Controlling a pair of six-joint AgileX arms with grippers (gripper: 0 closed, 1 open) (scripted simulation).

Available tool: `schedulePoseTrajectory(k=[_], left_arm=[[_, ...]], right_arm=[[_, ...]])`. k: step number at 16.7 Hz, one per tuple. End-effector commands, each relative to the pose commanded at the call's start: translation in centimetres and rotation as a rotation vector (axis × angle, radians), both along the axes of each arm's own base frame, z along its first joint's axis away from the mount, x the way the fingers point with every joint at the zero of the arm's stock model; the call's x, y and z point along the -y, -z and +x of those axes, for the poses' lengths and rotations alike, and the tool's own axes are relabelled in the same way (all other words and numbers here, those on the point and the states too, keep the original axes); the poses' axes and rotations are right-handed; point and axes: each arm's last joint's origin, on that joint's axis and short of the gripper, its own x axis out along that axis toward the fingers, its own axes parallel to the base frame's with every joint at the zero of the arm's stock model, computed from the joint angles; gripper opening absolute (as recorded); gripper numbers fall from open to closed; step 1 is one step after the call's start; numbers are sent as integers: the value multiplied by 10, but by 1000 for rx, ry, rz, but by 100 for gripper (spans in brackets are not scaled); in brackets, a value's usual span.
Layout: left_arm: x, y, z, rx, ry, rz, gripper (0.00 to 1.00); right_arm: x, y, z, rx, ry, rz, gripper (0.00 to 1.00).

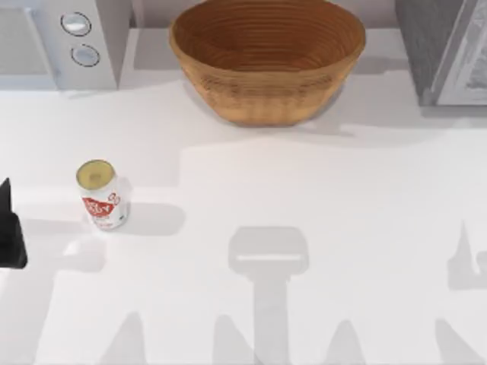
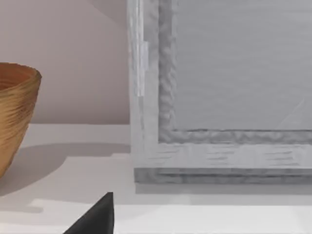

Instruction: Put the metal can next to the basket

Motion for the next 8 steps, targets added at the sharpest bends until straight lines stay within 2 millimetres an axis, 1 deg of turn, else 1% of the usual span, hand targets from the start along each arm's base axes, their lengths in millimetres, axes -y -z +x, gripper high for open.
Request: schedulePoseTrajectory(k=[3,8], left_arm=[[3,-16,13,-115,38,39,100],[10,-33,41,-327,103,116,100]], right_arm=[[0,0,0,0,0,0,100],[0,0,0,0,0,0,100]])
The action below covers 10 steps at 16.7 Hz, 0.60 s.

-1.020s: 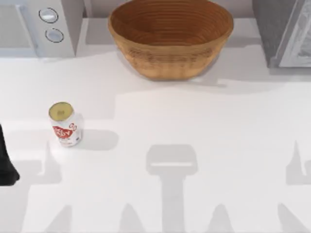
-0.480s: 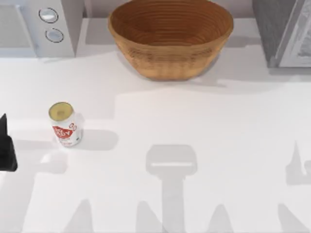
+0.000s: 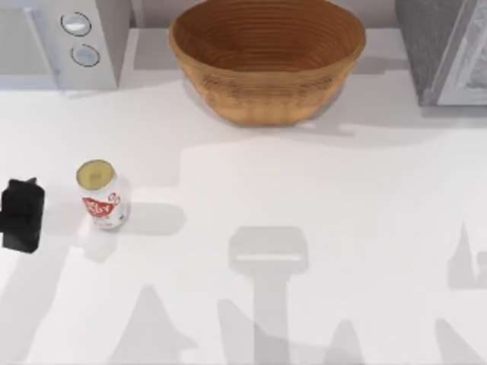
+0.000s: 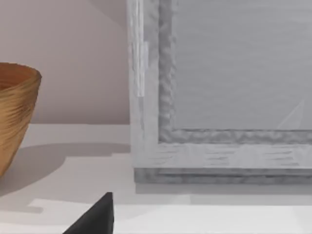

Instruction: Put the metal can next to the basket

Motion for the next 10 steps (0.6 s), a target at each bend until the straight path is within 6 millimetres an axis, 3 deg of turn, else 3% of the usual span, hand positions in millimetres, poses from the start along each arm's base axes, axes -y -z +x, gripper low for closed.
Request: schedulePoseTrajectory(k=[7,10], left_arm=[[12,-28,49,-207,92,94,100],[19,-30,73,-314,134,137,100]], right_arm=[[0,0,0,0,0,0,100],[0,0,0,0,0,0,100]])
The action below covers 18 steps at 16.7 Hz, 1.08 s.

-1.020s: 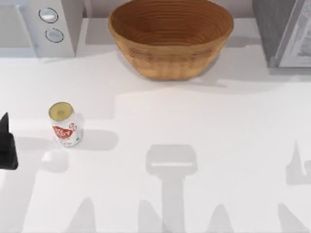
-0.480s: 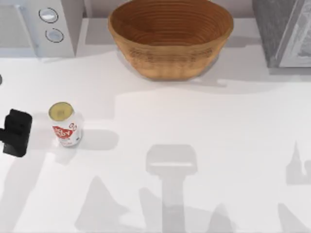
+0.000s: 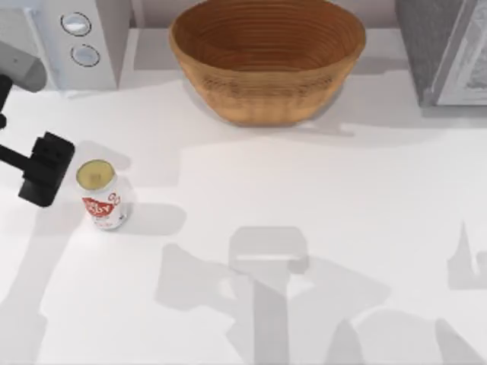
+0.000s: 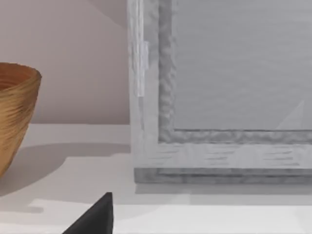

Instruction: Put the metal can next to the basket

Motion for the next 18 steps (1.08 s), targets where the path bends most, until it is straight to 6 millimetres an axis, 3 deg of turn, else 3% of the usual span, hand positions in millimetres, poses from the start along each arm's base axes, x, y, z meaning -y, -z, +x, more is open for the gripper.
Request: schedulePoseTrajectory(k=[5,14,18], left_arm=[[15,8,41,-197,91,68,100],[50,47,113,-545,270,176,100],[59,59,132,-615,314,200,100]], right_arm=[[0,0,0,0,0,0,100],[0,0,0,0,0,0,100],[0,0,0,0,0,0,100]])
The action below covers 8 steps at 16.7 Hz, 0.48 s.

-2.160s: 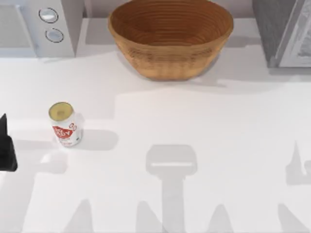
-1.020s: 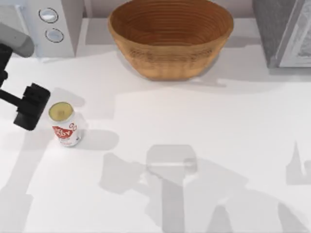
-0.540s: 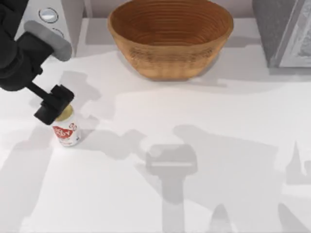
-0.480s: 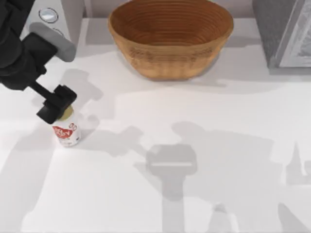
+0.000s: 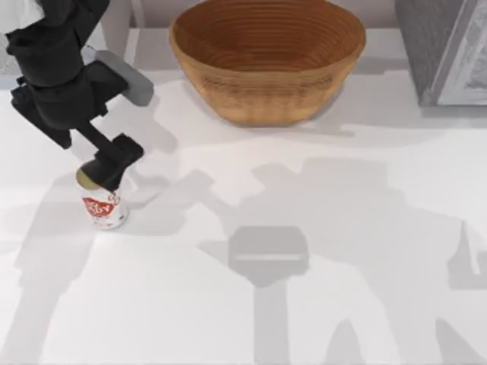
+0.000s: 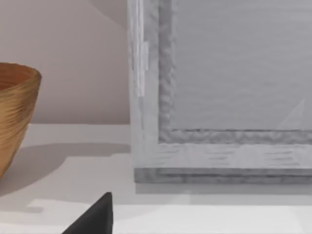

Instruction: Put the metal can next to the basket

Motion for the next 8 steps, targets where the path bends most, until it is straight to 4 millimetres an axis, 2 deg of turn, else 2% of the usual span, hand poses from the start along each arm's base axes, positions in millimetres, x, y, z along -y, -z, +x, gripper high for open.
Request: schedulePoseTrajectory(k=[6,8], left_arm=[[-1,0,1,-2,-4,1,100],[0,6,1,-7,2,2,100]], right_arm=[[0,0,0,0,0,0,100],[0,0,0,0,0,0,100]])
